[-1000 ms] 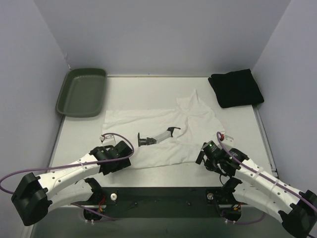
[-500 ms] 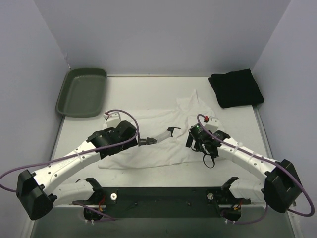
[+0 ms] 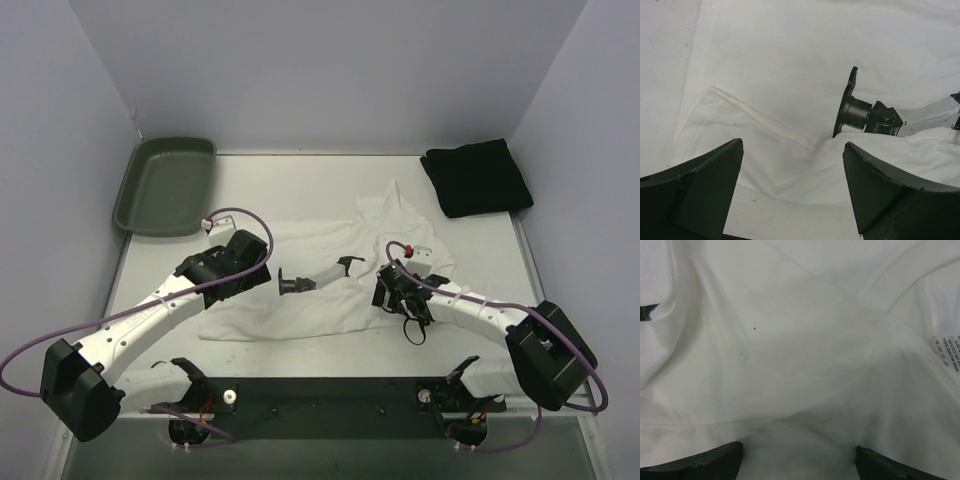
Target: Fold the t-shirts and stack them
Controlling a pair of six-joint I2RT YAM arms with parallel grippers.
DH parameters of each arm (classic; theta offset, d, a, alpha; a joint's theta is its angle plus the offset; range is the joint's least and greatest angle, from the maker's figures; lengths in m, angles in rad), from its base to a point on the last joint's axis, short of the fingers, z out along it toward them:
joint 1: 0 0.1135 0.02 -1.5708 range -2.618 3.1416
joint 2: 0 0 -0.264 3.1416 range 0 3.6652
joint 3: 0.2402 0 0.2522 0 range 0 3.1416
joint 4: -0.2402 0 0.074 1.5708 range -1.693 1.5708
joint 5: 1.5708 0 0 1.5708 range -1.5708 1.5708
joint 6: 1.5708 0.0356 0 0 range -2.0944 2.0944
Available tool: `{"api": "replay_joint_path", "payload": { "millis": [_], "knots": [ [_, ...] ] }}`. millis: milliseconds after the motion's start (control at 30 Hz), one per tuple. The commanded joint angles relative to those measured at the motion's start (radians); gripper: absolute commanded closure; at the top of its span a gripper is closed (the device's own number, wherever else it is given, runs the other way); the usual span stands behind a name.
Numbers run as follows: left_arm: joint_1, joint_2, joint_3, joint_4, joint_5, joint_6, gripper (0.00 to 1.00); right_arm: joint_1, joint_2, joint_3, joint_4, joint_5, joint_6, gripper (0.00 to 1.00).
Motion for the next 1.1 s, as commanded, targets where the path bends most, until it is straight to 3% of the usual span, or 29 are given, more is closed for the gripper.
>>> {"api": "replay_joint_path", "payload": {
  "millis": [0, 200, 367, 800, 1067],
  "knots": [
    [0.026, -0.030, -0.011, 0.034, 0.009, 0.031, 0.09, 0.018, -0.014, -0.076, 0.004, -0.010, 0.060, 0.00],
    [0.043, -0.053, -0.022, 0.032, 0.009, 0.038, 0.09, 0.102, -0.089, -0.142, -0.086, -0.002, 0.142, 0.01],
    [0.046, -0.059, -0.028, 0.028, 0.012, 0.038, 0.09, 0.263, -0.137, -0.124, -0.288, 0.058, 0.316, 0.01],
    [0.048, -0.077, -0.093, -0.003, 0.024, 0.037, 0.09, 0.545, -0.223, -0.155, -0.534, 0.097, 0.671, 0.00],
    [0.078, 0.123, -0.054, -0.051, 0.018, 0.032, 0.08, 0.589, -0.274, 0.037, -0.665, 0.257, 0.626, 0.00]
  ]
}}
